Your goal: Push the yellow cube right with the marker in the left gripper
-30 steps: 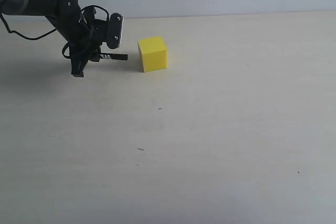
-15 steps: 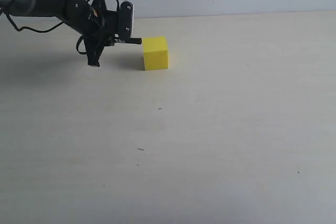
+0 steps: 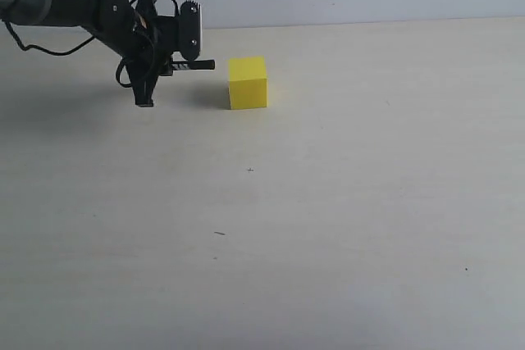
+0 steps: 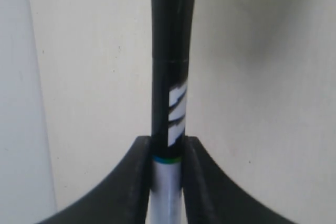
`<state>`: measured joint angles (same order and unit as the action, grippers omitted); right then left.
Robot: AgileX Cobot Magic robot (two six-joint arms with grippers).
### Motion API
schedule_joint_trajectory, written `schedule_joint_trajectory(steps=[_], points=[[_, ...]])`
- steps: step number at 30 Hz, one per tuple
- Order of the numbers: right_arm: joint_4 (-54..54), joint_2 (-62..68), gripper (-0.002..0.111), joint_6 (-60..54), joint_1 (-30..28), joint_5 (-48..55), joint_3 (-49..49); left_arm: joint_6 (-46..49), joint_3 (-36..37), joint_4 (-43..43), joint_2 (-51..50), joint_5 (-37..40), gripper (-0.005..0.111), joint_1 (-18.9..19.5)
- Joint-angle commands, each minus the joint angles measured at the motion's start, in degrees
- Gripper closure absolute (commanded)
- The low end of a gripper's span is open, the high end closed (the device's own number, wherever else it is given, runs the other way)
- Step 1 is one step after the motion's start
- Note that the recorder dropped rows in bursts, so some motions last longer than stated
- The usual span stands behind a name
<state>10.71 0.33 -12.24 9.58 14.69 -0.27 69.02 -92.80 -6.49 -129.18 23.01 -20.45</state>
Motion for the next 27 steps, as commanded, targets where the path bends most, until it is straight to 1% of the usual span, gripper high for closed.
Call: schedule_joint_trajectory(steps=[1, 3, 5, 9, 10, 13, 18, 21, 24, 26, 27], points=[[-0.1, -0.3, 0.108, 0.0, -0.2, -0.7, 0.3, -0.3, -0.2, 0.0, -2.5, -5.6, 0.107, -1.8], [-0.1, -0.3, 0.108, 0.0, -0.2, -0.7, 0.3, -0.6, -0.8, 0.0, -3.0, -5.6, 0.107, -2.8], [-0.1, -0.3, 0.108, 0.0, -0.2, -0.7, 0.3, -3.7, -1.3, 0.0, -2.7, -5.4, 0.107, -2.8], [-0.1, -0.3, 0.108, 0.0, -0.2, -0.7, 0.3, -7.1, -1.3, 0.0, -1.2, -4.0, 0.107, -0.6], [-0.1, -0.3, 0.108, 0.0, -0.2, -0.7, 0.3, -7.4, -1.3, 0.0, -0.6, -2.5, 0.107, -0.1], [-0.1, -0.3, 0.108, 0.0, -0.2, -0.7, 0.3, -7.4, -1.3, -0.3, 1.2, 6.3, 0.107, 1.3], [-0.1, -0.3, 0.108, 0.0, -0.2, -0.7, 0.3, -7.4, -1.3, -0.6, 1.6, 16.0, 0.107, 1.4], [-0.1, -0.3, 0.108, 0.0, -0.2, -0.7, 0.3, -7.4, -1.3, -1.7, 1.6, 17.2, 0.107, 1.4], [-0.1, -0.3, 0.108, 0.0, -0.2, -0.7, 0.3, -7.4, -1.3, -3.1, 1.6, 16.5, 0.107, 0.8], [-0.1, -0.3, 0.108, 0.0, -0.2, -0.7, 0.3, -8.3, -1.3, -6.5, 1.2, 14.2, 0.107, -0.7], [-0.1, -0.3, 0.108, 0.0, -0.2, -0.7, 0.3, -10.8, -1.4, -9.3, 0.7, 11.9, 0.107, -1.8]])
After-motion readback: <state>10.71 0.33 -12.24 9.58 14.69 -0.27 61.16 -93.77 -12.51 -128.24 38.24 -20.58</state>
